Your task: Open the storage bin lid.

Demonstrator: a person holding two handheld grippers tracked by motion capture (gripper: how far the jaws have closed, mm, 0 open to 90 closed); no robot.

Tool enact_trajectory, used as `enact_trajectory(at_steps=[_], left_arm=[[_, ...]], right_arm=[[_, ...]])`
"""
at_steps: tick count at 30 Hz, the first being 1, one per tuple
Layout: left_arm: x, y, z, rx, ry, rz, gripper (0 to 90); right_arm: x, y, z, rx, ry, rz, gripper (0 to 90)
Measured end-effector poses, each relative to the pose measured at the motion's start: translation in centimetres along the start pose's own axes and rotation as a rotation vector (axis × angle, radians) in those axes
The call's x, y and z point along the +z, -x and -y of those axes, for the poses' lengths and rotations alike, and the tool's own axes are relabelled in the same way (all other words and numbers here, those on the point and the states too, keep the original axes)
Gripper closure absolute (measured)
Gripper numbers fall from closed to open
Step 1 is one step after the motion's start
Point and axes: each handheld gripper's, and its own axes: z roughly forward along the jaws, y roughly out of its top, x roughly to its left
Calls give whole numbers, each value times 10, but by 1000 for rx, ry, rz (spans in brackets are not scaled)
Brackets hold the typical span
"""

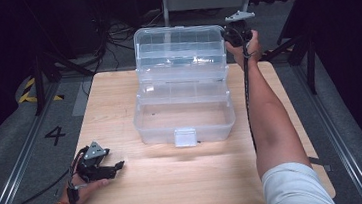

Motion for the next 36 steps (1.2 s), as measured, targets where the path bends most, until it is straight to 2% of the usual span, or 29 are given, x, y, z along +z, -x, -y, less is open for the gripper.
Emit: enact_trajectory(at_steps=[5, 7, 8, 17, 29, 30, 36], left_arm=[[0, 0, 0, 0, 0, 0, 236], [0, 0, 0, 3, -1, -2, 236], [0, 0, 0, 3, -1, -2, 235], [0, 1, 0, -5, -3, 3, 230], [0, 1, 1, 2, 0, -2, 229], [0, 1, 1, 1, 0, -2, 229], [0, 1, 1, 1, 0, -1, 229]], right_arm=[[1, -3, 1, -11, -12, 20, 826], [2, -2, 3, -5, -21, 24, 788], [2, -2, 3, 1, -24, 20, 768], [-3, -7, 7, -15, -19, -3, 776], [-36, -11, 7, -31, 32, -46, 767], [-45, -13, 7, -31, 40, -60, 761], [-65, -19, 11, -58, 46, -81, 735]])
